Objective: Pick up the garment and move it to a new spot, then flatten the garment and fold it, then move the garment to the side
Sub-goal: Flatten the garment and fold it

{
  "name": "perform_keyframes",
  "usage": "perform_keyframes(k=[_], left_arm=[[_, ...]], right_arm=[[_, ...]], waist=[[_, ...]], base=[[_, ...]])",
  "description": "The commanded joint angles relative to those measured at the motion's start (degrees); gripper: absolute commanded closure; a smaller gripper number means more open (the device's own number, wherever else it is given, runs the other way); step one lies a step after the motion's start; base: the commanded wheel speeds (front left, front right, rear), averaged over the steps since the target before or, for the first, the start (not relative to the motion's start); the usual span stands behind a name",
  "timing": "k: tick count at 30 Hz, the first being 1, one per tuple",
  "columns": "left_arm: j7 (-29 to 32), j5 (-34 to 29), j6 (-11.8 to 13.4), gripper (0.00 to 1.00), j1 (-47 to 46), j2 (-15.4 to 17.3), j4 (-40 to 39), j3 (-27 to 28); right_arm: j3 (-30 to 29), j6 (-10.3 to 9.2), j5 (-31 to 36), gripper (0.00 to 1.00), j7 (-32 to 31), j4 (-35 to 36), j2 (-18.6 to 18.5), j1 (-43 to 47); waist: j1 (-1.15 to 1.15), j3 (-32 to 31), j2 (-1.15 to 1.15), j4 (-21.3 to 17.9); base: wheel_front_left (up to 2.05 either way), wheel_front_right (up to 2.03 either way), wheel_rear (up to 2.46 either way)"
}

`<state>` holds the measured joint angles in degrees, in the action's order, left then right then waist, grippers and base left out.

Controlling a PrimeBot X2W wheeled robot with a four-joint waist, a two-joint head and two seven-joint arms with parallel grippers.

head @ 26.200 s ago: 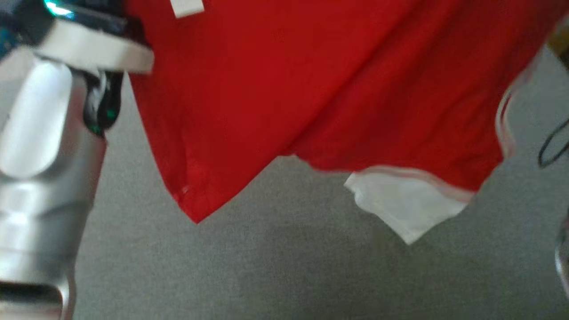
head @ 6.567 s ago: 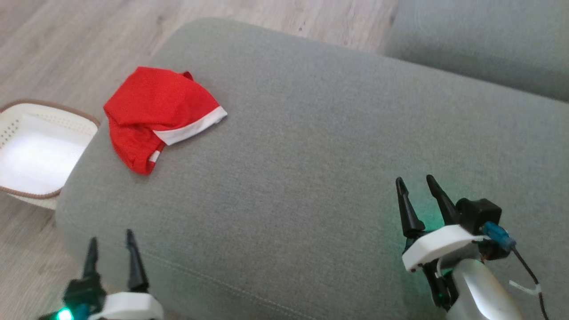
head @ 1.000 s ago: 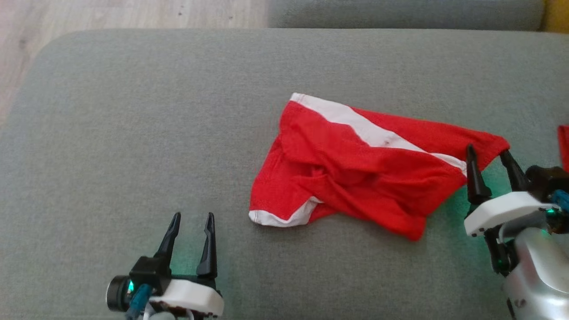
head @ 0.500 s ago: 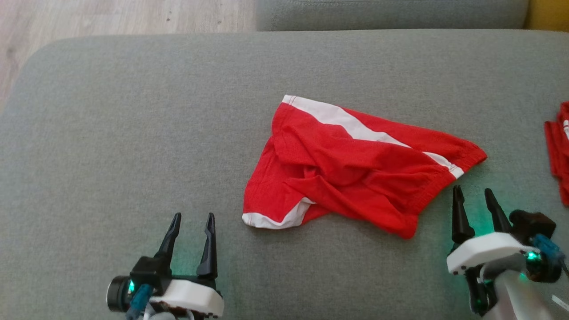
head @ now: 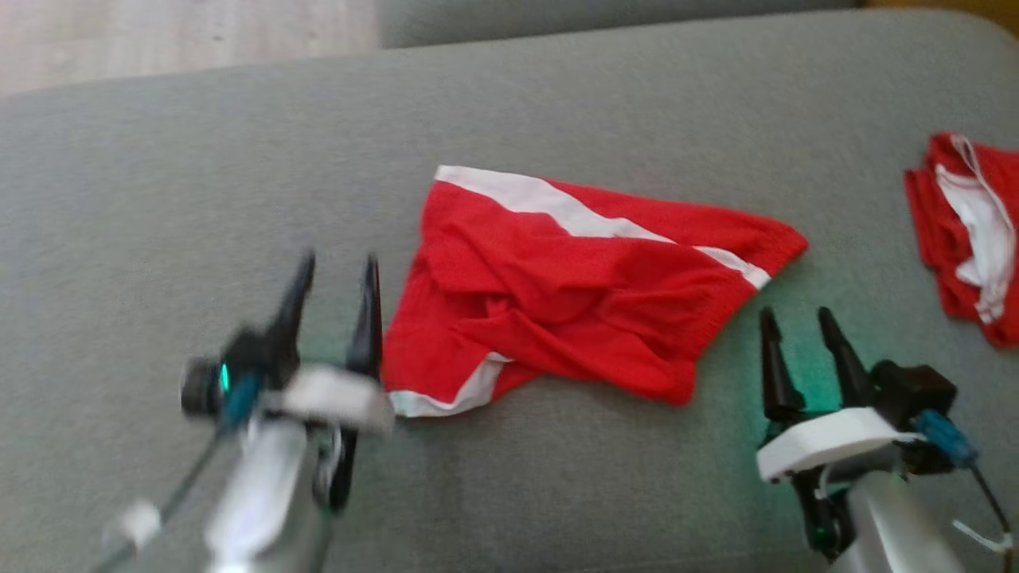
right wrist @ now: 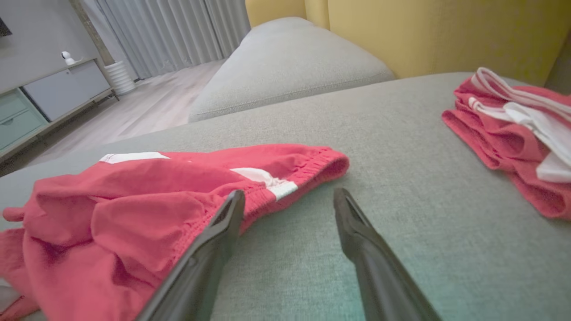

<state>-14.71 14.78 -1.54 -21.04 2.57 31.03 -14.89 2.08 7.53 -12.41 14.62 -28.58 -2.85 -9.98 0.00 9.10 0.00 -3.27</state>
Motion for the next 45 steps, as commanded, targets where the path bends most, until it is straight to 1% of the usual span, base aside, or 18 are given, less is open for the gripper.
perform_keyframes(k=[1, 3, 8, 10, 14, 19, 20, 21, 22, 27, 30, 35, 38, 40, 42, 43, 44, 45], left_arm=[[-0.29, -0.1, 0.03, 0.0, -3.57, 0.31, 0.0, 1.41], [-0.29, -0.65, -0.07, 0.0, -8.52, 0.31, 3.63, 1.35], [1.26, -0.9, -0.76, 0.0, -19.42, 0.59, 17.42, 1.03], [1.61, -1.05, -0.43, 0.0, -22.9, 0.84, 21.55, 1.03], [2.93, -0.7, -0.04, 0.0, -27.53, 1.26, 28.91, 1.25], [4.71, -1.15, 0.66, 0.0, -29.71, 1.47, 36.13, 0.31], [4.95, -1.37, 0.77, 0.25, -29.91, 1.49, 37.24, -0.03], [4.7, -1.42, 0.6, 0.67, -30.08, 1.42, 37.89, -0.29], [4.25, -1.46, 0.39, 1.0, -30.1, 1.31, 38.35, -0.57], [1.08, -1.55, -0.55, 1.0, -29.4, 0.78, 37.82, -1.84], [-0.05, -0.39, -0.96, 1.0, -27.62, 0.46, 35.16, -2.0], [-0.26, 4.74, -2.54, 1.0, -21.1, 0.34, 28.55, -2.84], [-0.27, 6.88, -1.78, 1.0, -17.21, 0.33, 26.51, -3.77], [-0.28, 7.38, 0.03, 1.0, -14.89, 0.33, 25.23, -3.21], [-0.28, 8.04, 1.1, 1.0, -12.71, 0.32, 24.09, -2.15], [-0.28, 7.86, 1.76, 0.81, -11.88, 0.34, 23.08, -1.66], [-0.28, 7.57, 2.52, 0.19, -11.11, 0.45, 21.63, -0.99], [-0.28, 7.13, 3.53, 0.0, -10.27, 0.54, 19.77, -0.17]], right_arm=[[2.1, -0.04, -0.43, 0.0, 0.38, 1.91, -0.05, -2.02], [3.75, -0.04, -1.2, 0.0, 0.38, 2.08, -0.05, -2.64], [5.24, -0.04, -2.24, 0.0, 0.38, 2.16, -0.04, -4.22], [5.65, -0.04, -2.65, 0.0, 0.38, 2.28, -0.04, -4.84], [6.1, -0.04, -3.5, 0.0, 0.38, 2.48, -0.03, -5.66], [5.91, -0.04, -4.16, 0.0, 0.38, 2.76, -0.03, -5.92], [5.79, -0.04, -4.18, 0.0, 0.38, 2.78, -0.03, -6.02], [5.69, -0.04, -4.19, 0.0, 0.38, 2.78, -0.03, -6.14], [5.58, -0.04, -4.17, 0.0, 0.38, 2.81, -0.03, -6.26], [4.97, -0.04, -4.15, 0.0, 0.38, 3.02, -0.03, -6.3], [4.34, -0.04, -3.96, 0.0, 0.38, 2.73, -0.03, -5.61], [4.41, -0.04, -4.11, 0.0, 0.38, 1.47, -0.03, -3.99], [5.12, -0.04, -4.55, 0.0, 0.38, 0.84, -0.03, -3.04], [5.94, -0.04, -4.77, 0.0, 0.38, 0.57, -0.03, -2.62], [7.26, -0.04, -5.33, 0.0, 0.38, 0.16, -0.03, -2.53], [8.07, -0.04, -5.5, 0.0, 0.38, 0.06, -0.03, -2.64], [8.84, -0.04, -5.64, 0.0, 0.38, -0.08, -0.03, -2.77], [9.37, -0.04, -5.82, 0.0, 0.38, -0.17, -0.03, -2.92]], waist=[[0.0, 1.89, 0.0, -2.22], [0.0, 3.14, 0.0, -3.9], [0.0, 6.01, 0.0, -7.94], [0.0, 7.25, 0.0, -9.53], [0.0, 9.18, 0.0, -11.67], [0.0, 10.34, 0.0, -12.2], [0.0, 10.5, 0.0, -12.02], [0.0, 10.56, 0.0, -11.7], [0.0, 10.51, 0.0, -11.31], [0.0, 9.25, 0.0, -8.86], [0.0, 7.14, 0.0, -6.19], [0.0, 2.81, 0.0, -1.9], [0.0, 0.62, 0.0, -0.05], [0.0, -0.4, 0.0, 0.55], [0.0, -0.68, 0.0, 0.71], [0.0, -0.7, 0.0, 0.75], [0.0, -0.66, 0.0, 0.79], [0.0, -0.65, 0.0, 0.8]], base=[[0.0, 0.0, 0.0], [0.0, 0.0, 0.0], [0.0, 0.0, 0.0], [0.0, 0.0, 0.0], [0.0, 0.0, 0.0], [0.0, 0.0, 0.0], [0.0, 0.0, 0.0], [0.0, 0.0, 0.0], [0.0, 0.0, 0.0], [0.0, 0.0, 0.0], [0.0, 0.0, 0.0], [0.0, 0.0, 0.0], [0.0, 0.0, 0.0], [0.0, 0.0, 0.0], [0.0, 0.0, 0.0], [0.0, 0.0, 0.0], [0.0, 0.0, 0.0], [0.0, 0.0, 0.0]])
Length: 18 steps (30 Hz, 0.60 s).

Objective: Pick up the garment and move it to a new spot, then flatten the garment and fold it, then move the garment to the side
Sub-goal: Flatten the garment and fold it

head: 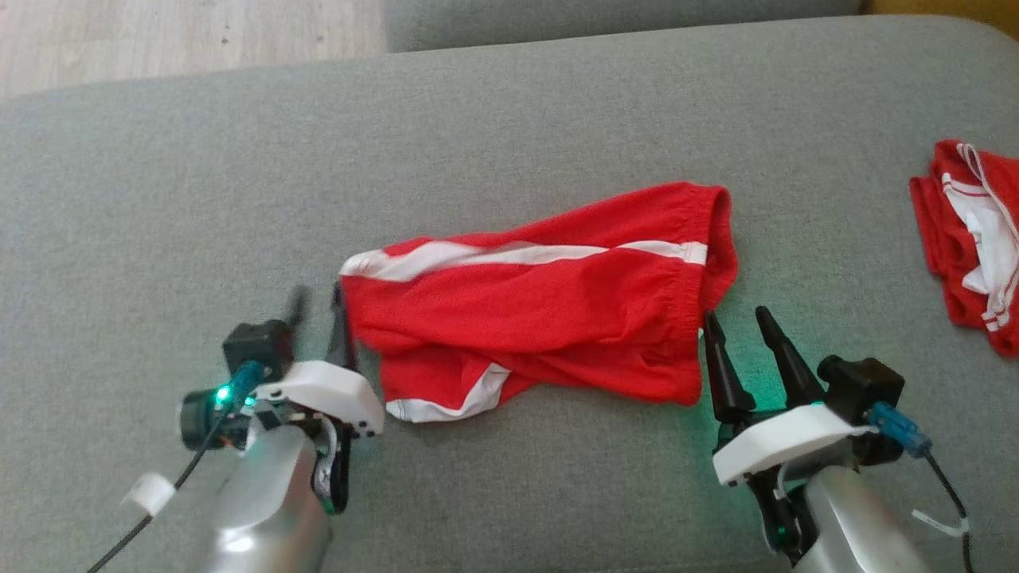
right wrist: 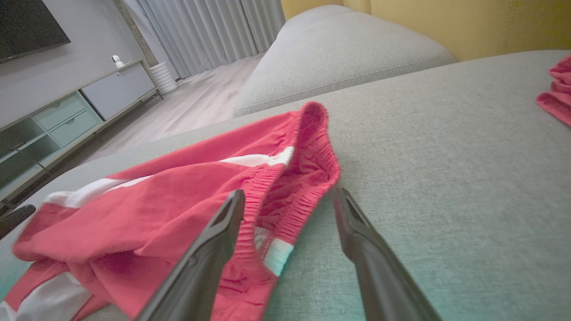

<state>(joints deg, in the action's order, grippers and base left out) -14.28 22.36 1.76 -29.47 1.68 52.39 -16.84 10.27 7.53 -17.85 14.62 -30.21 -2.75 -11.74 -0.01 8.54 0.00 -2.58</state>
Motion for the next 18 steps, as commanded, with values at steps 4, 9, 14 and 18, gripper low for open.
perform_keyframes(k=[4, 9, 14, 18], left_arm=[[-0.71, -3.85, 3.51, 0.0, 3.12, 2.29, -10.56, 5.18], [-0.72, -10.53, 5.63, 0.0, 12.16, 3.08, -21.15, 8.08], [-0.72, -14.6, 5.25, 0.0, 21.26, 2.93, -27.17, 9.51], [-0.72, -16.39, 4.1, 0.0, 27.37, 2.5, -29.34, 10.33]], right_arm=[[1.95, -0.04, -0.22, 0.0, 0.38, 2.82, -0.13, -2.1], [0.72, -0.04, 1.14, 0.0, 0.38, 4.86, -0.13, -2.03], [0.06, -0.04, 1.41, 0.0, 0.38, 4.73, -0.13, -0.54], [0.1, -0.04, 0.66, 0.0, 0.38, 3.74, -0.13, 1.29]], waist=[[0.01, -0.11, 0.0, -0.1], [0.01, -1.72, 0.0, -0.36], [0.01, -4.33, 0.0, -0.21], [0.01, -6.07, 0.0, 0.17]], base=[[0.0, 0.0, 0.0], [0.0, 0.0, 0.0], [0.0, 0.0, 0.0], [0.0, 0.0, 0.0]])
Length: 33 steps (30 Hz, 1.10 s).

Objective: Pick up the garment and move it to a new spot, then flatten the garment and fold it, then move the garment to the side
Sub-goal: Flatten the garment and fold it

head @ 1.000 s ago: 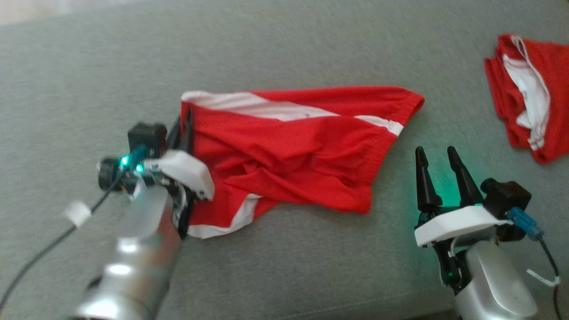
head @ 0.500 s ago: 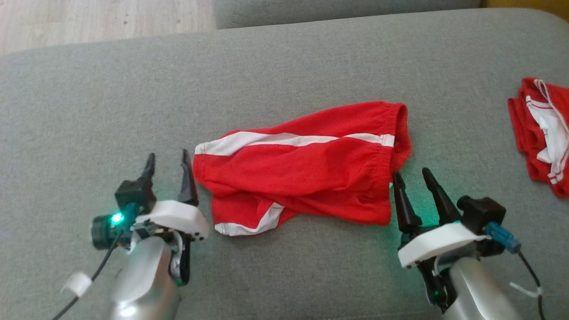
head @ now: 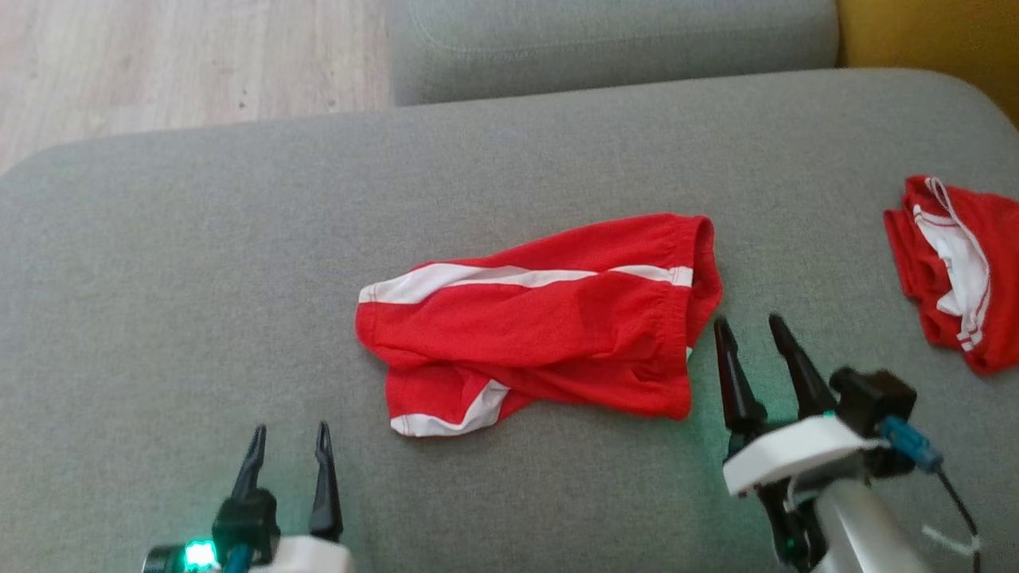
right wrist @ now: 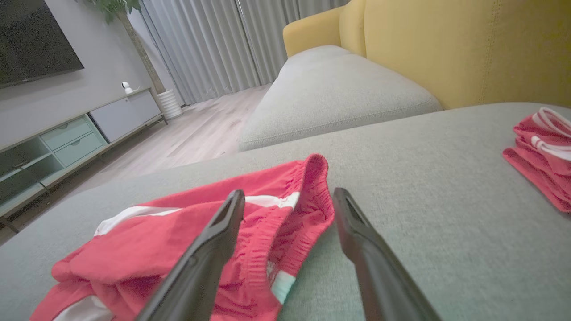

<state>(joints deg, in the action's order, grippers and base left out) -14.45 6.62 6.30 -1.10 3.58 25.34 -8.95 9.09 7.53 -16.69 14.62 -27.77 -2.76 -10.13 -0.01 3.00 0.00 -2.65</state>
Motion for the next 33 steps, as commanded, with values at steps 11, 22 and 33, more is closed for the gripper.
perform_keyframes(k=[11, 22, 33], left_arm=[[-0.54, -2.51, -2.29, 0.0, -0.69, -0.19, -2.68, 2.34], [-0.54, -2.68, -3.46, 0.0, -3.13, -0.63, -1.74, -0.86], [-0.54, -1.62, -3.41, 0.0, -4.12, -0.69, -1.07, -2.98]], right_arm=[[0.81, -0.04, -1.59, 0.0, 0.38, -1.16, -0.12, -2.43], [0.77, -0.04, -6.76, 0.0, 0.38, -15.81, -0.12, -14.14], [2.08, -0.04, -15.97, 0.0, 0.38, -22.12, -0.11, -18.48]], waist=[[0.01, 0.76, 0.0, 2.28], [0.01, 4.58, 0.0, 5.59], [0.01, 5.77, 0.0, 7.64]], base=[[0.0, 0.0, 0.0], [0.0, 0.0, 0.0], [0.0, 0.0, 0.0]])
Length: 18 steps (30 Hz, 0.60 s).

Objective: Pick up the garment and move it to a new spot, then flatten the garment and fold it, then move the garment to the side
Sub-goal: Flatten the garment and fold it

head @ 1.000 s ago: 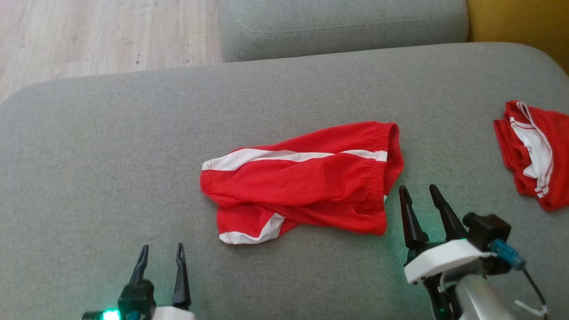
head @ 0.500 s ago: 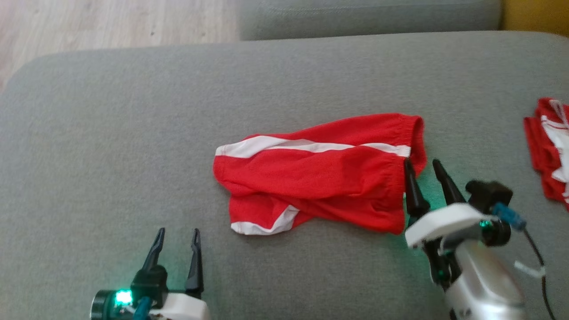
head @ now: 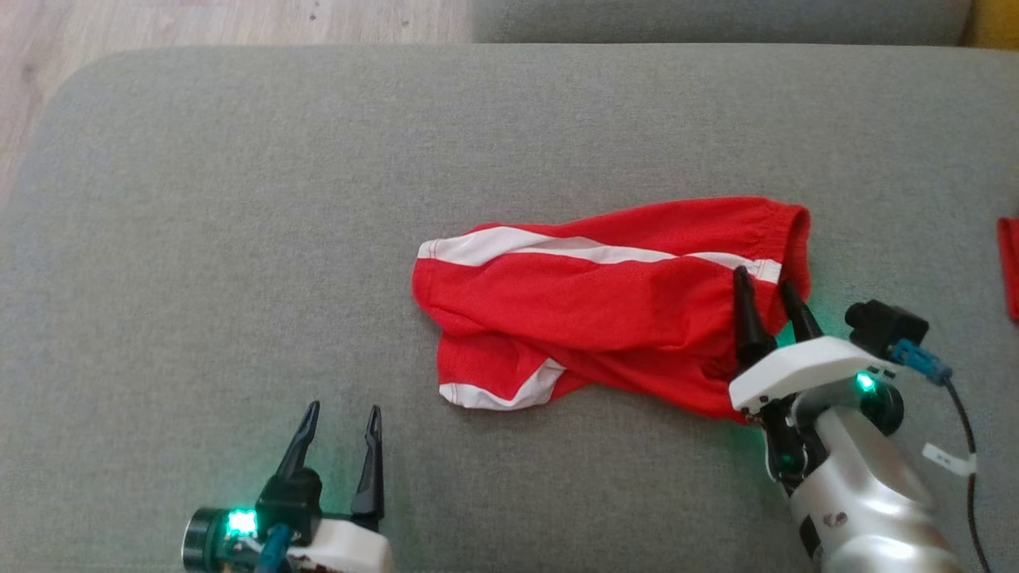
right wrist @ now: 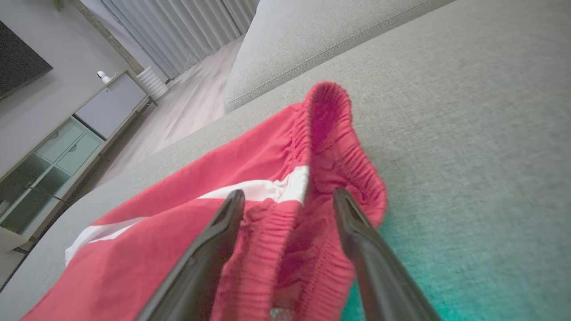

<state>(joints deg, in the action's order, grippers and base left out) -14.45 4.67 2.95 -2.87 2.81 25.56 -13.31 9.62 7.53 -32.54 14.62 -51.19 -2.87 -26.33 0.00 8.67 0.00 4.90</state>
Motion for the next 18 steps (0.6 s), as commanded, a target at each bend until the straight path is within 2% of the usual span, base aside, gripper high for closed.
perform_keyframes(k=[1, 3, 4, 6, 9, 14, 15, 16, 17, 18], left_arm=[[-0.54, 0.45, 0.0, 0.0, -2.42, 0.08, -1.31, 1.21], [-0.54, 0.64, 0.08, 0.0, -2.55, 0.08, -1.27, 0.91], [-0.54, 0.72, 0.13, 0.0, -2.66, 0.08, -1.21, 0.8], [-0.54, 0.86, 0.24, 0.0, -2.87, 0.08, -1.06, 0.66], [-0.54, 1.06, 0.37, 0.0, -3.12, 0.08, -0.9, 0.59], [-0.55, 1.37, 0.4, 0.0, -3.63, 0.08, -0.73, 0.24], [-0.55, 1.43, 0.42, 0.0, -3.73, 0.08, -0.73, 0.09], [-0.55, 1.53, 0.47, 0.0, -3.82, 0.08, -0.75, 0.0], [-0.55, 1.63, 0.49, 0.0, -3.9, 0.08, -0.76, -0.07], [-0.55, 1.7, 0.51, 0.0, -3.98, 0.08, -0.76, -0.12]], right_arm=[[1.66, -0.04, -0.91, 0.0, 0.38, 1.18, -0.01, -2.51], [1.84, -0.04, -2.33, 0.0, 0.38, 0.96, -0.01, -2.96], [2.05, -0.04, -3.16, 0.08, 0.38, 0.85, 0.0, -3.16], [2.66, -0.04, -4.84, 0.16, 0.38, 0.55, 0.0, -3.57], [3.01, -0.04, -6.14, 0.23, 0.38, -0.06, 0.0, -4.45], [3.76, -0.04, -8.63, 0.23, 0.38, -1.28, 0.0, -5.82], [4.06, -0.04, -8.7, 0.28, 0.38, -1.51, 0.0, -6.11], [4.25, -0.04, -8.78, 0.49, 0.38, -1.7, 0.0, -6.36], [4.38, -0.04, -8.88, 0.8, 0.38, -1.82, 0.0, -6.56], [4.54, -0.04, -8.9, 1.0, 0.38, -1.85, -0.01, -6.69]], waist=[[0.0, 0.2, 0.0, 0.17], [0.0, 0.49, 0.0, 0.3], [0.0, 0.7, 0.0, 0.35], [0.0, 0.99, 0.0, 0.4], [0.0, 1.45, 0.0, 0.41], [0.0, 2.09, 0.0, 0.52], [0.0, 2.22, 0.0, 0.51], [0.0, 2.32, 0.0, 0.49], [0.0, 2.39, 0.0, 0.47], [0.0, 2.42, 0.0, 0.42]], base=[[0.0, 0.0, 0.0], [0.0, 0.0, 0.0], [0.0, 0.0, 0.0], [0.0, 0.0, 0.0], [0.0, 0.0, 0.0], [0.0, 0.0, 0.0], [0.0, 0.0, 0.0], [0.0, 0.0, 0.0], [0.0, 0.0, 0.0], [0.0, 0.0, 0.0]])
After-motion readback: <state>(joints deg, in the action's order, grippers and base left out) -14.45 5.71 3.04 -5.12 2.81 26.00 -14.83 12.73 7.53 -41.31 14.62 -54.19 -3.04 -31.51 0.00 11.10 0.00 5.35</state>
